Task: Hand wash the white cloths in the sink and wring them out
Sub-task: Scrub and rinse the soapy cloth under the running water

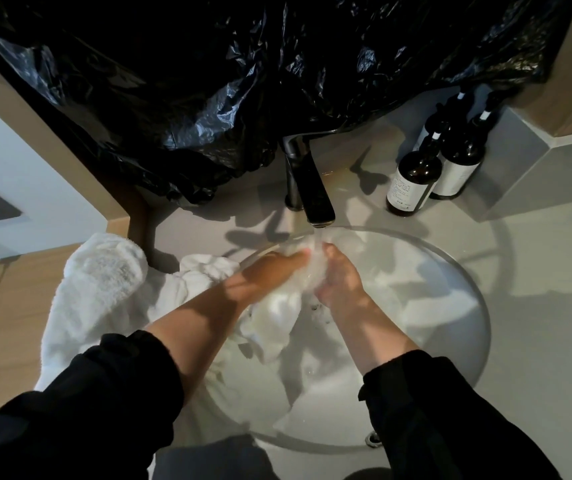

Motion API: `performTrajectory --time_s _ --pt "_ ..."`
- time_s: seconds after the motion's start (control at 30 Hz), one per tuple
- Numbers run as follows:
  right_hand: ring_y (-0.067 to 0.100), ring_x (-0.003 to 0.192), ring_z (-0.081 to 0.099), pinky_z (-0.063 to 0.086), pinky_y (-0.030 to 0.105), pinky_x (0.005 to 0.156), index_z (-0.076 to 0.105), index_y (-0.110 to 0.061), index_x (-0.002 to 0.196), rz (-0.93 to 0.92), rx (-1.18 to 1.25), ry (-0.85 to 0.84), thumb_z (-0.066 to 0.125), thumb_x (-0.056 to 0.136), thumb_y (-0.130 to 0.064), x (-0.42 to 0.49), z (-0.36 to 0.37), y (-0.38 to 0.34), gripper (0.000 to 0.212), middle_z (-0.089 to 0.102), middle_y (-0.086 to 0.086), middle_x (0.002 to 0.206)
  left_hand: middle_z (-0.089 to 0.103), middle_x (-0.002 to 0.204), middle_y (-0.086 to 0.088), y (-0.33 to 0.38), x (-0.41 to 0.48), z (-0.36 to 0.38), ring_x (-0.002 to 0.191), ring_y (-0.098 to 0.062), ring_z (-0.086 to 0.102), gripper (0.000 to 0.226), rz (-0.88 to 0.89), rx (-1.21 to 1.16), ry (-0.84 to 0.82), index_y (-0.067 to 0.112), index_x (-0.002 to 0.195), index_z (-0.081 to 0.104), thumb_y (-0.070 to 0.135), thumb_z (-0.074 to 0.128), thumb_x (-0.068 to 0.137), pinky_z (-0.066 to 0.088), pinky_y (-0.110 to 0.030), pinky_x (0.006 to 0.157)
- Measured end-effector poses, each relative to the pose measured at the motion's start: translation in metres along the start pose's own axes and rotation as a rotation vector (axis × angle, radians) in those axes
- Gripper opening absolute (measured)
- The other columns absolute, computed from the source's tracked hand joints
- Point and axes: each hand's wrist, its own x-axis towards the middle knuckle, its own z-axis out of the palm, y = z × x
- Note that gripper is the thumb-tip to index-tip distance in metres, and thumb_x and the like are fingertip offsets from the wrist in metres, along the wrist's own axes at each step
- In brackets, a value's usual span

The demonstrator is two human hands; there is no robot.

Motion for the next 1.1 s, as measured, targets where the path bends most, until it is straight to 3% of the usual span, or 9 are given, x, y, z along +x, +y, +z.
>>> performTrajectory --time_s 0.13,0.23,0.37,0.6,0.7,0.8,0.93,1.0,1.1 --pt "0.032 0.087 0.065 0.050 0.050 0.090 0.065 -0.009 0.093 0.066 0.028 -0.038 0.052 0.096 -0.025 -0.016 0.009 -0.002 0.021 0.069 0.016 0.092 0.065 0.110 0.004 -0.001 -0.013 -0.012 0.103 -0.006 0.060 0.038 -0.093 -0.156 -0.139 0.017 0.125 0.055 0.042 0.050 0.097 0.047 -0.012 0.084" --pt "0.038 0.112 0.059 0.044 0.052 0.100 0.058 -0.001 0.123 0.052 0.102 -0.218 0.038 0.097 -0.050 -0.025 -0.004 -0.009 0.059 0.062 0.026 0.119 0.064 0.116 0.003 -0.007 -0.025 -0.023 0.103 -0.008 0.060 0.043 -0.124 -0.200 -0.176 0.014 0.128 0.054 0.043 0.053 0.096 0.046 -0.014 0.081" --pt "0.049 0.132 0.036 0.025 0.060 0.113 0.030 0.014 0.140 0.023 0.020 -0.382 0.031 0.090 -0.068 -0.026 -0.013 -0.006 0.096 0.033 0.039 0.142 0.074 0.076 0.001 -0.013 -0.033 -0.024 0.070 -0.010 0.071 0.025 -0.154 -0.264 -0.215 0.013 0.097 0.065 0.035 0.054 0.096 0.052 -0.014 0.053" --pt "0.029 0.092 0.062 0.049 0.045 0.076 0.055 -0.008 0.110 0.087 0.011 -0.022 0.045 0.094 -0.054 -0.028 0.018 -0.009 0.050 0.063 0.012 0.102 0.069 0.057 0.004 -0.010 -0.035 -0.024 0.052 -0.001 0.066 0.029 -0.197 -0.203 -0.175 0.010 0.083 0.058 0.032 0.047 0.099 0.048 -0.012 0.048" --pt "0.024 0.083 0.061 0.051 0.039 0.073 0.057 -0.012 0.097 0.075 -0.031 -0.052 0.043 0.097 -0.044 -0.031 0.024 -0.010 0.034 0.063 0.007 0.092 0.072 0.090 -0.002 -0.010 -0.036 -0.023 0.084 -0.010 0.066 0.037 -0.247 -0.191 -0.195 0.012 0.105 0.063 0.045 0.052 0.094 0.049 -0.019 0.070" --pt "0.027 0.076 0.066 0.053 0.040 0.071 0.060 -0.006 0.095 0.006 0.026 -0.127 0.043 0.097 -0.035 -0.037 0.016 -0.018 0.034 0.068 0.012 0.077 0.073 0.095 -0.005 -0.012 -0.035 -0.023 0.092 -0.017 0.067 0.047 -0.260 -0.186 -0.180 0.009 0.111 0.064 0.051 0.055 0.091 0.051 -0.025 0.079" --pt "0.034 0.104 0.063 0.049 0.046 0.091 0.060 0.003 0.114 -0.014 0.018 -0.333 0.033 0.098 -0.042 -0.036 -0.003 -0.034 0.054 0.066 0.022 0.108 0.069 0.100 0.003 -0.009 -0.034 -0.016 0.075 -0.009 0.062 0.025 -0.158 -0.200 -0.119 0.022 0.106 0.056 0.043 0.055 0.093 0.047 -0.007 0.057" --pt "0.036 0.123 0.054 0.042 0.049 0.102 0.051 0.000 0.130 0.017 -0.004 -0.332 0.039 0.096 -0.044 -0.037 -0.016 -0.046 0.057 0.058 0.022 0.129 0.061 0.128 0.002 -0.005 -0.025 -0.020 0.097 -0.004 0.060 0.045 -0.048 -0.176 -0.055 0.026 0.115 0.058 0.055 0.067 0.081 0.049 -0.014 0.081" --pt "0.038 0.141 0.029 0.020 0.056 0.116 0.031 -0.002 0.147 0.042 -0.030 -0.360 0.038 0.094 -0.057 -0.036 -0.051 -0.071 0.076 0.035 0.022 0.150 0.062 0.128 -0.008 0.006 -0.015 -0.021 0.105 -0.005 0.063 0.037 -0.071 -0.204 -0.190 0.019 0.120 0.060 0.043 0.060 0.092 0.045 -0.026 0.096"
